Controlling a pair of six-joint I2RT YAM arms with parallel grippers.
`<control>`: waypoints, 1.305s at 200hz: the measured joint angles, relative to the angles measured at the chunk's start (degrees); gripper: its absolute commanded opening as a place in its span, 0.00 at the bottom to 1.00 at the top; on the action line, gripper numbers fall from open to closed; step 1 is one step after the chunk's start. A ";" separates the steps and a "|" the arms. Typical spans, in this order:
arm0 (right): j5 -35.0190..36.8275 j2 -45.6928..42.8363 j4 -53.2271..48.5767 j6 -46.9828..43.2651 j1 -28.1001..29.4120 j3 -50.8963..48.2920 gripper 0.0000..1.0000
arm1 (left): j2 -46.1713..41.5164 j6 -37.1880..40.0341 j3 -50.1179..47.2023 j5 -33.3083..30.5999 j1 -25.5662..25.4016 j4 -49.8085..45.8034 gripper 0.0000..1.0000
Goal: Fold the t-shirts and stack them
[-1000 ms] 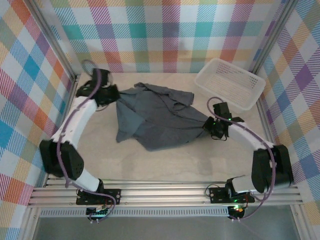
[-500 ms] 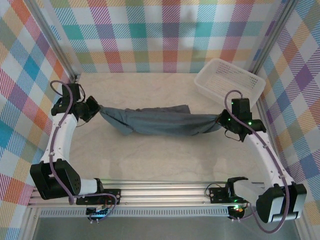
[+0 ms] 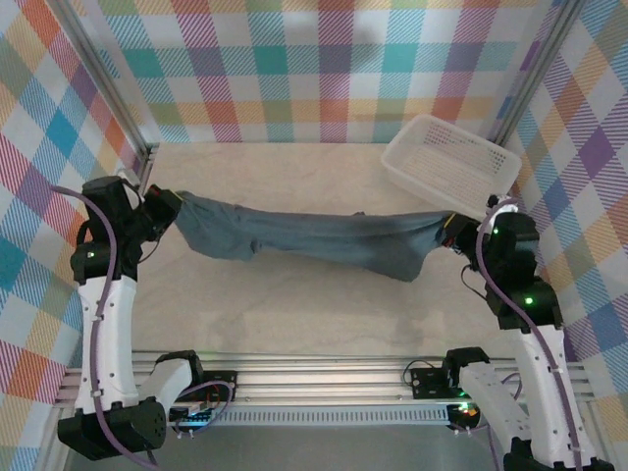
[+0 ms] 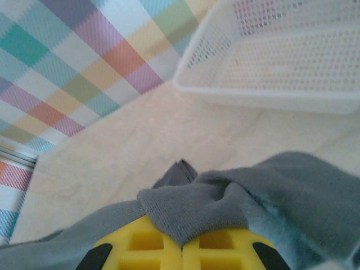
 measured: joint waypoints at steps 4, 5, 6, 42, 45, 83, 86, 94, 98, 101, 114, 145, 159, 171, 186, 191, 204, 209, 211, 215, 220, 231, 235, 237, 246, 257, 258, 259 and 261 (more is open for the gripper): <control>0.00 0.26 0.09 -0.07 0.00 0.87 0.00 | 0.02 -0.26 0.57 -0.13 0.00 0.48 0.00; 0.00 0.37 0.15 -0.11 0.00 0.98 0.00 | 0.04 -0.37 0.63 -0.20 0.00 0.57 0.00; -0.02 0.48 0.20 -0.11 0.00 1.11 0.00 | 0.13 -0.55 0.79 -0.22 0.00 0.70 0.00; -0.94 13.03 5.97 -0.33 -0.11 6.60 0.00 | 5.46 -4.02 1.86 -0.52 0.00 4.81 0.00; -1.18 14.71 6.40 -0.33 -0.17 6.97 0.00 | 6.14 -4.09 1.86 -0.46 0.00 5.09 0.00; -5.29 40.61 9.49 -0.13 -0.52 13.14 0.53 | 16.17 -4.90 -3.39 0.42 0.02 7.82 0.00; -5.51 43.01 9.35 -0.13 -0.52 13.84 0.54 | 16.72 -4.94 -4.24 0.74 0.02 7.82 0.00; -6.03 47.47 9.14 -0.04 -0.52 15.02 0.57 | 17.57 -5.11 -6.16 1.62 0.02 7.96 0.00; -6.25 49.24 9.14 -0.02 -0.52 15.15 0.58 | 17.79 -5.11 -7.04 1.97 0.02 7.91 0.00; -6.32 50.07 9.05 0.07 -0.52 15.06 0.58 | 17.88 -5.16 -7.76 2.29 0.00 7.89 0.00; -6.32 50.80 8.55 0.66 -0.52 12.48 0.60 | 17.81 -5.29 -10.12 3.50 0.00 7.45 0.00; -5.95 38.69 6.27 4.52 -0.24 1.14 0.51 | 14.93 -5.27 -13.05 5.09 0.00 7.39 0.00; -5.73 31.17 5.66 7.21 1.07 -4.87 0.51 | 13.35 -5.27 -13.25 5.18 0.00 7.30 0.00; -5.42 25.94 4.87 9.68 3.98 -9.86 0.52 | 12.31 -5.18 -13.25 5.16 0.00 7.19 0.00; -5.29 22.29 3.65 12.70 8.09 -15.34 0.52 | 11.63 -5.03 -13.25 5.16 0.00 6.99 0.00; -5.44 21.81 3.37 13.62 9.20 -16.90 0.52 | 11.58 -5.03 -13.25 5.16 0.00 6.99 0.00; -5.27 22.23 2.49 15.47 11.47 -19.52 0.51 | 11.56 -5.03 -13.25 5.14 0.00 6.97 0.00; -5.03 22.95 2.12 15.93 12.44 -19.91 0.51 | 11.56 -5.03 -13.25 5.14 0.00 6.97 0.00; -4.72 23.26 1.95 16.15 12.83 -19.96 0.50 | 11.56 -5.03 -13.25 5.14 0.00 6.97 0.00; -4.33 24.15 1.79 16.50 13.68 -19.96 0.50 | 11.56 -5.03 -13.25 5.14 0.00 6.97 0.00; -3.80 25.20 1.84 16.74 14.73 -19.82 0.49 | 11.56 -5.03 -13.25 5.14 0.00 6.97 0.00; -2.43 28.63 1.53 16.87 17.42 -18.56 0.48 | 11.56 -5.03 -13.25 5.14 0.00 6.97 0.00; -1.88 30.23 1.49 16.83 18.18 -17.84 0.48 | 11.56 -5.03 -13.25 5.14 0.00 6.95 0.00; -1.66 30.71 1.46 16.83 18.45 -17.57 0.48 | 11.56 -5.03 -13.25 5.16 0.00 6.95 0.00; -1.01 33.88 1.75 16.70 19.69 -16.04 0.47 | 11.56 -5.03 -13.25 5.14 0.00 6.97 0.00; -0.39 36.74 2.78 16.48 20.26 -15.19 0.46 | 11.56 -5.01 -13.25 5.14 0.00 6.93 0.00; -0.37 36.87 2.82 16.48 20.26 -15.19 0.46 | 11.56 -5.01 -13.25 5.14 0.00 6.93 0.00; -0.37 37.00 2.89 16.46 20.28 -15.17 0.46 | 11.56 -4.98 -13.25 5.14 0.00 6.93 0.00; -0.26 37.44 3.04 16.44 20.31 -15.13 0.46 | 11.56 -4.98 -13.25 5.14 0.00 6.91 0.00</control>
